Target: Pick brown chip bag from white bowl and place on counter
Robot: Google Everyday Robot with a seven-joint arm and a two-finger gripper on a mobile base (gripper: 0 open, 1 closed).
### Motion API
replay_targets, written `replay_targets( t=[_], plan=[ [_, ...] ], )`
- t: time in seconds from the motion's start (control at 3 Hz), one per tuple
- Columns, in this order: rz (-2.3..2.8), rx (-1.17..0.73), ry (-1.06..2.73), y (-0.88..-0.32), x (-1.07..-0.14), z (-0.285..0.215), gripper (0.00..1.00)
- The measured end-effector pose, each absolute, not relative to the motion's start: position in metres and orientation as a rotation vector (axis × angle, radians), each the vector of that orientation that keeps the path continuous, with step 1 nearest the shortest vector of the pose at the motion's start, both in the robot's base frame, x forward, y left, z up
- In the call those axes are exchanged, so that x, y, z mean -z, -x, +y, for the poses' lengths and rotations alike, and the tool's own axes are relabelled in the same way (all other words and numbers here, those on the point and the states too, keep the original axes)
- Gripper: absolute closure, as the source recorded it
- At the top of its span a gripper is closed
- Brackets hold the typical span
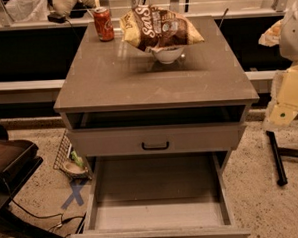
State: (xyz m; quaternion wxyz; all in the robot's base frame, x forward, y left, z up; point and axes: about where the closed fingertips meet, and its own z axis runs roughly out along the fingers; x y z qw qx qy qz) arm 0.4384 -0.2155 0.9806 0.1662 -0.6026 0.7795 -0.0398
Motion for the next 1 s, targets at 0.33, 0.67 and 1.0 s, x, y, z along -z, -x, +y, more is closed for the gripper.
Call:
replay_targets(
  t=[0.33, 0.67, 1.0],
  plan=[
    [2.212, 0.116, 1.715, -0.441, -0.982, -0.214, 0.0],
    [2.088, 0.162, 1.705, -0.48, -0.999, -0.187, 0.0],
    [1.88, 0.234, 1.669, -0.547, -1.033, -0.133, 0.0]
  ],
)
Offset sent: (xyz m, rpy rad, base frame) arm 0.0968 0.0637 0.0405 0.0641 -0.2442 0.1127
